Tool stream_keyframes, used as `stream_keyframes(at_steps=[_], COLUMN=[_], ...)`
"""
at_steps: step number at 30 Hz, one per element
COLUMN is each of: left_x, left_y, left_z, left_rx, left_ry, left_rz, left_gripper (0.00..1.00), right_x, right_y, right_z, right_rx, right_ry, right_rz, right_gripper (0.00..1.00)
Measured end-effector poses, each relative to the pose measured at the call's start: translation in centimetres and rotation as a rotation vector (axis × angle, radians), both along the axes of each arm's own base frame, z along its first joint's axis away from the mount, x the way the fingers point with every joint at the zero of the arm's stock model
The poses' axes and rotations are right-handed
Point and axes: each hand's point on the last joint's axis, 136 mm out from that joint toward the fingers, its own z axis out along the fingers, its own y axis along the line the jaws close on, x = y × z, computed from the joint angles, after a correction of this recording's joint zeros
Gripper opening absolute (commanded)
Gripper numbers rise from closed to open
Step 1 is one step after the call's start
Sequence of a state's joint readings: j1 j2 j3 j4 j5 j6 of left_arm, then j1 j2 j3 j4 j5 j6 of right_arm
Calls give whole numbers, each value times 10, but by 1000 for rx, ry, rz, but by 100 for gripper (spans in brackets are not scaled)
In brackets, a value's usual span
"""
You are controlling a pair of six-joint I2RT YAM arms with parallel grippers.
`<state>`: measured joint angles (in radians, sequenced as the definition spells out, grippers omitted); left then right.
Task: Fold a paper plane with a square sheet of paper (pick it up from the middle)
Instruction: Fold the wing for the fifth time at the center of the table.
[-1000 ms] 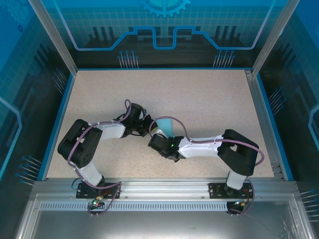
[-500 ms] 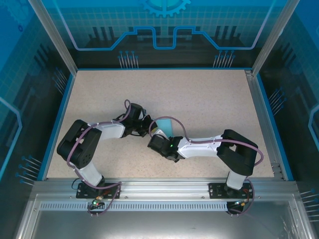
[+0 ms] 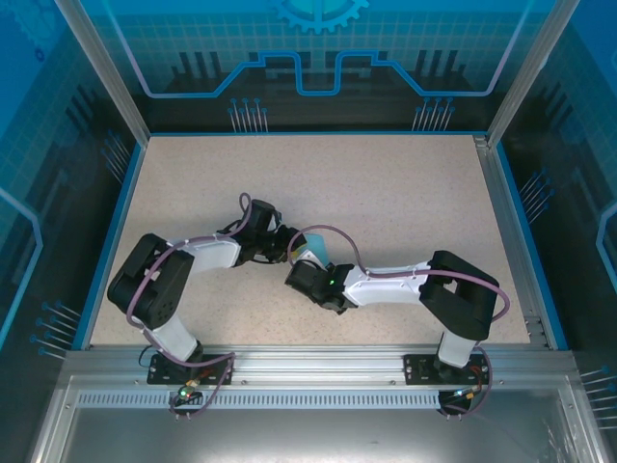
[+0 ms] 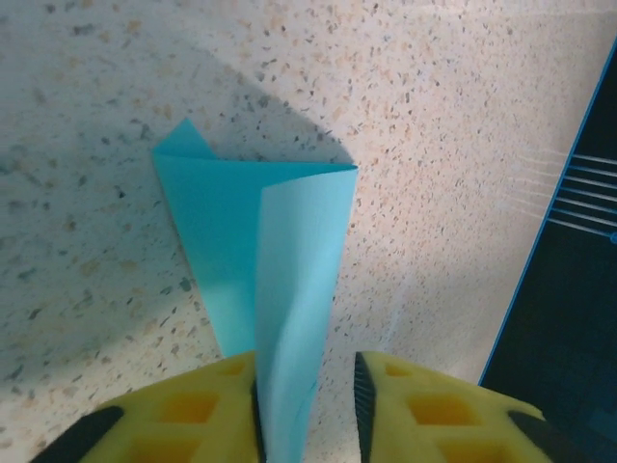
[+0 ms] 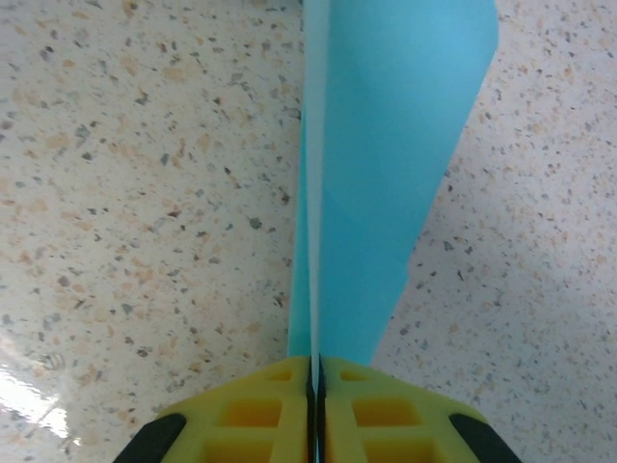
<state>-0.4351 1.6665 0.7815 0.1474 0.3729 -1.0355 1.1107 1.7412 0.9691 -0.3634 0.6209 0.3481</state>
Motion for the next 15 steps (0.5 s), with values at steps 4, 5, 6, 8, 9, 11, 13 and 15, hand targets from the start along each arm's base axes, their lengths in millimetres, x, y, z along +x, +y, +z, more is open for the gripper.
stream_keyframes(at_steps=[4,5,6,8,9,11,13,15], left_x=[-2,-3,-4,-5,-6,-7,-9,-10], left_y=[10,13,15,20,22,25,27,28], left_z=[7,9,10,11,11,10,7,6], left_rx=[46,59,67,90,99,114,124,131], left_ry=[-9,-12,-12,-12,-10,-4,8,17], left_rz=[27,36,42,54,62,68,70,72], left_gripper=[60,63,64,68,70,72,73,74], right_x=[0,0,2,5,6,8,8,8], right_y=[4,3,3,4,5,6,7,10], right_z=[-5,-6,-6,-6,-6,-5,-5,-5], right_rx=[42,43,44,53,56,57,60,70], right_ry=[37,45,48,53,52,50,51,54], right_rz=[27,32,36,49,55,60,68,76], right_gripper=[11,11,10,11,11,11,11,11])
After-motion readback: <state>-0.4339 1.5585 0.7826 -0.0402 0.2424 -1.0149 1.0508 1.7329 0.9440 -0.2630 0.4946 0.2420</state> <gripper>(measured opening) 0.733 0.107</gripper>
